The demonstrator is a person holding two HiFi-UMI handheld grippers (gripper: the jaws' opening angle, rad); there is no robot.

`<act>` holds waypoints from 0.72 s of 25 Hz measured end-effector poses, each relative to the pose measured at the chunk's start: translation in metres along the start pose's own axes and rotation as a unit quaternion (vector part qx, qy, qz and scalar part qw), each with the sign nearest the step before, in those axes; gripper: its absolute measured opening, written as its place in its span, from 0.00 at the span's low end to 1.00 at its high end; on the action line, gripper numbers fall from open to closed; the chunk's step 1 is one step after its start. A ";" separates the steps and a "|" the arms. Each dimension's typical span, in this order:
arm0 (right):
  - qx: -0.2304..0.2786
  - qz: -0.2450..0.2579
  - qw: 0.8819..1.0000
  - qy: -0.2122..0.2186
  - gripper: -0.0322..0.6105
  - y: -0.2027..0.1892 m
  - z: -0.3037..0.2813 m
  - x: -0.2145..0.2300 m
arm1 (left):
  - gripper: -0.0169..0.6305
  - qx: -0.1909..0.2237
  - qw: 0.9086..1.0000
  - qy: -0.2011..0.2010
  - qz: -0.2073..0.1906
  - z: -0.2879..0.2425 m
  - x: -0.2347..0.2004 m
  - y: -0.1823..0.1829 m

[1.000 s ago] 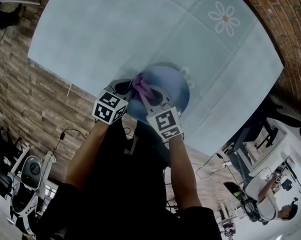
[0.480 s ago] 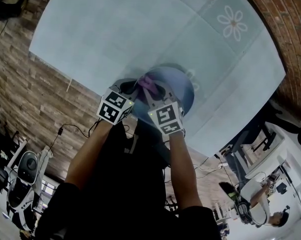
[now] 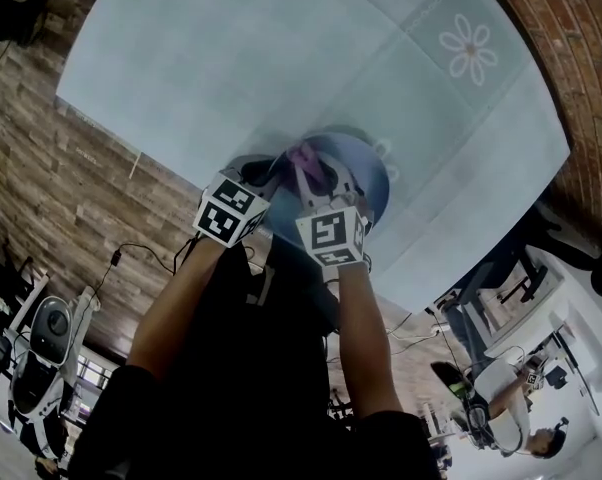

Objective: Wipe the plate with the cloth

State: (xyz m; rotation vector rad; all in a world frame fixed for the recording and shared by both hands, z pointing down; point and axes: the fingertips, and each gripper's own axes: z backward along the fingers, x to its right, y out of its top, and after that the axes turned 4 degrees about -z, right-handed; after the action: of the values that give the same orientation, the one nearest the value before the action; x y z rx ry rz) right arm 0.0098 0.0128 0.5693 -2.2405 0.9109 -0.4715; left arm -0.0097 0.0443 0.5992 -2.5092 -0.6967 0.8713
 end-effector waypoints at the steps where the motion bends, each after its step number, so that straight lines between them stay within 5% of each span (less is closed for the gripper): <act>1: 0.000 0.003 1.000 -0.006 0.15 0.000 0.001 0.003 | 0.13 0.001 1.000 0.000 0.001 0.000 0.000 0.000; 18: -0.038 0.050 0.990 -0.126 0.15 -0.006 0.014 0.051 | 0.13 0.008 1.000 0.001 0.010 0.000 0.004 -0.002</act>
State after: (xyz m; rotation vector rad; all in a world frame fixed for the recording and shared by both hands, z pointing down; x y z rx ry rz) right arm 0.0555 -0.0144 0.5676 -2.2463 0.9156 -0.1049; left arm -0.0075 0.0483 0.5979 -2.5063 -0.6615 0.8788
